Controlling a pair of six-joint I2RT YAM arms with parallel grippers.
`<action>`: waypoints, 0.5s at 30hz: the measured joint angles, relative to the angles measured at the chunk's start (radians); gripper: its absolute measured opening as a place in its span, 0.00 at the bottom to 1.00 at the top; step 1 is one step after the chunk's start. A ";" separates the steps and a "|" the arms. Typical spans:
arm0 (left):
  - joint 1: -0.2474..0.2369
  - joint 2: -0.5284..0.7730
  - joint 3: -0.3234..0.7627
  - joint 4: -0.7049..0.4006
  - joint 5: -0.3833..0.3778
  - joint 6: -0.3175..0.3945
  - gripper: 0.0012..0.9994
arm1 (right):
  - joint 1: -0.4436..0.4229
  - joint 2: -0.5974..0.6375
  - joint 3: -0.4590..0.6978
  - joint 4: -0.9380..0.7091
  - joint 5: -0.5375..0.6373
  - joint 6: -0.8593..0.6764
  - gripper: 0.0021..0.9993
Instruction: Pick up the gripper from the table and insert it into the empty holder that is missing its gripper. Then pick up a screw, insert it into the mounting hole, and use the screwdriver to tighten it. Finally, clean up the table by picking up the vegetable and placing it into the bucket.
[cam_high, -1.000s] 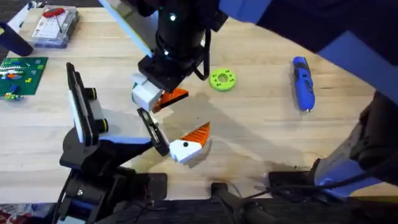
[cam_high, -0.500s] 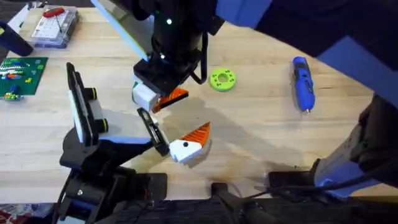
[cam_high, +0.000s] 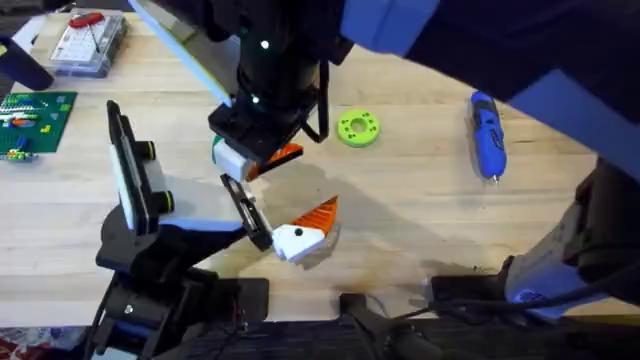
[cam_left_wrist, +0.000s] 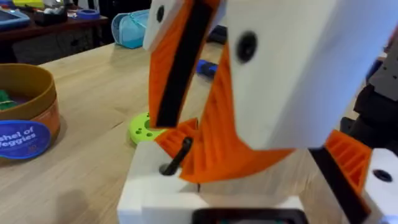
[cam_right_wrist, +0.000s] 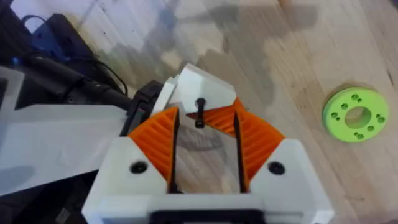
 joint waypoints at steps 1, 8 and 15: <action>0.000 0.000 0.000 0.000 0.000 0.000 0.99 | 0.002 0.000 0.000 0.000 0.000 0.000 0.47; 0.000 0.000 0.000 0.000 0.000 0.000 0.99 | 0.005 0.000 0.000 -0.001 0.000 0.000 0.40; 0.000 0.000 0.000 0.000 0.000 0.000 0.99 | 0.006 0.000 0.000 -0.003 0.000 0.000 0.30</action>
